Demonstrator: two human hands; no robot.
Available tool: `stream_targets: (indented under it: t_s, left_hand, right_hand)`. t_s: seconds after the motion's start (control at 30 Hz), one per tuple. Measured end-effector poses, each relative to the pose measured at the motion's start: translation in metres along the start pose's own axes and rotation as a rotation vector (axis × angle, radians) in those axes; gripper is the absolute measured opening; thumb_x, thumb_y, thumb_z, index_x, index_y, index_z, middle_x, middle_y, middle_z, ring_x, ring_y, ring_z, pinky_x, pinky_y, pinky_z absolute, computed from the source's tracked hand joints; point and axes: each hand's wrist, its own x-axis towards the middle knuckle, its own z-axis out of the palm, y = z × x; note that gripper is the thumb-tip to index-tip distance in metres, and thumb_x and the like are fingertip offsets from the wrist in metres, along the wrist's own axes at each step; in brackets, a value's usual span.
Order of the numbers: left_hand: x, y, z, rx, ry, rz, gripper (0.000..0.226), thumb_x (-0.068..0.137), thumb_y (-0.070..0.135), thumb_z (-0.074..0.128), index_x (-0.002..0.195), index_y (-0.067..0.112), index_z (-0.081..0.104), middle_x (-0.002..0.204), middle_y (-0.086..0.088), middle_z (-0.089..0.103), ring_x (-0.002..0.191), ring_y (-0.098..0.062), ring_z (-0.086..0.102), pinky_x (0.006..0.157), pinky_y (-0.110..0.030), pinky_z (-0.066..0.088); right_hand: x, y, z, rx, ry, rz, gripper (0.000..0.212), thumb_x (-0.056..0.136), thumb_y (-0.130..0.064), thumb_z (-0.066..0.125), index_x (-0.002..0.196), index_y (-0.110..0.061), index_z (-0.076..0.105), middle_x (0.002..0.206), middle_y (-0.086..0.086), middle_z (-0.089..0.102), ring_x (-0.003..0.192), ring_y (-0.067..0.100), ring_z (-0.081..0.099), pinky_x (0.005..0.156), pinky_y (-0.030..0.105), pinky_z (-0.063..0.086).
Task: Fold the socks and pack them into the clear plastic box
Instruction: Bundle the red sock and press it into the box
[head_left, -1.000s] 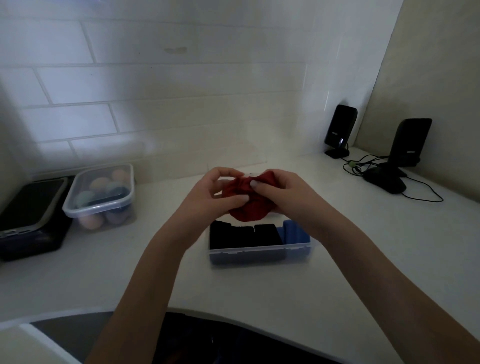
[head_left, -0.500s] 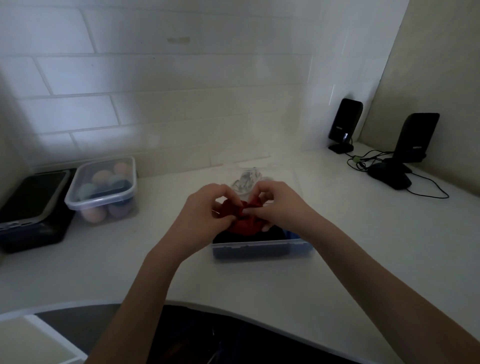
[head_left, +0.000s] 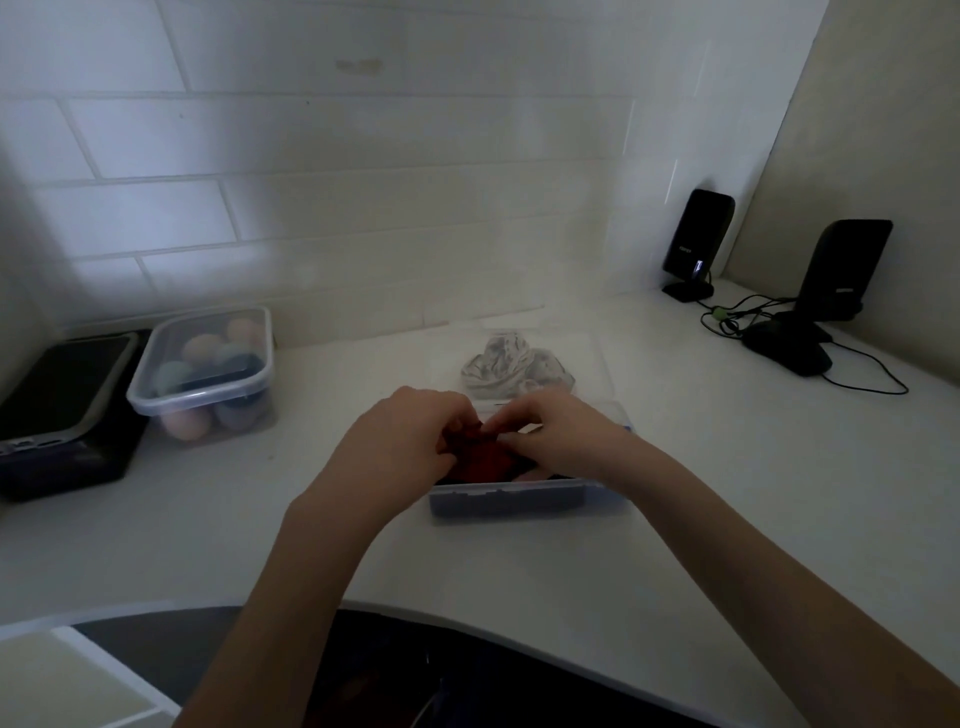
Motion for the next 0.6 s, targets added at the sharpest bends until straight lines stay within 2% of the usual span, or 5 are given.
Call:
stream_targets:
  t_s: [0.13,0.27,0.37,0.47,0.6]
  left_hand:
    - [0.006,0.005,0.004,0.222,-0.086,-0.015,0.041,0.078,0.014,0.056,0.116,0.031,0.059,0.108,0.0,0.066,0.098,-0.022,0.06,0.079,-0.03,0.047]
    - [0.009,0.009,0.0,0.258,-0.131,-0.008,0.035,0.08,0.024,0.059,0.115,0.027,0.058,0.107,-0.002,0.065,0.097,-0.023,0.061,0.078,-0.031,0.046]
    - [0.012,0.012,-0.004,0.299,-0.164,-0.009,0.032,0.08,0.031,0.062,0.11,0.023,0.059,0.104,-0.003,0.064,0.096,-0.024,0.061,0.07,-0.029,0.041]
    - [0.016,0.012,-0.002,0.326,-0.184,-0.031,0.027,0.077,0.032,0.062,0.102,0.021,0.063,0.095,-0.004,0.064,0.086,-0.024,0.062,0.063,-0.029,0.039]
    - [0.021,0.013,0.004,0.353,-0.228,-0.054,0.024,0.079,0.034,0.06,0.094,0.017,0.066,0.085,-0.003,0.063,0.076,-0.022,0.062,0.059,-0.026,0.039]
  right_hand:
    - [-0.006,-0.005,-0.001,-0.148,-0.015,-0.068,0.028,0.084,-0.014,0.062,0.109,-0.019,0.071,0.093,0.001,0.071,0.075,0.013,0.063,0.083,0.035,0.055]
    - [-0.004,-0.012,0.0,-0.409,0.086,-0.179,0.026,0.079,-0.022,0.068,0.105,-0.019,0.072,0.1,0.008,0.056,0.089,0.022,0.057,0.077,0.03,0.046]
    - [-0.001,-0.017,-0.006,-0.425,0.048,-0.24,0.03,0.077,-0.017,0.07,0.106,-0.016,0.072,0.101,0.008,0.062,0.09,0.021,0.058,0.073,0.025,0.042]
    - [0.0,-0.017,-0.008,-0.445,-0.05,-0.21,0.026,0.076,-0.017,0.07,0.101,-0.015,0.073,0.083,0.004,0.07,0.075,0.017,0.061,0.068,0.025,0.046]
    - [0.004,-0.019,-0.003,-0.556,-0.144,-0.167,0.014,0.082,-0.019,0.063,0.09,-0.011,0.071,0.061,-0.004,0.056,0.06,0.016,0.049,0.05,0.019,0.031]
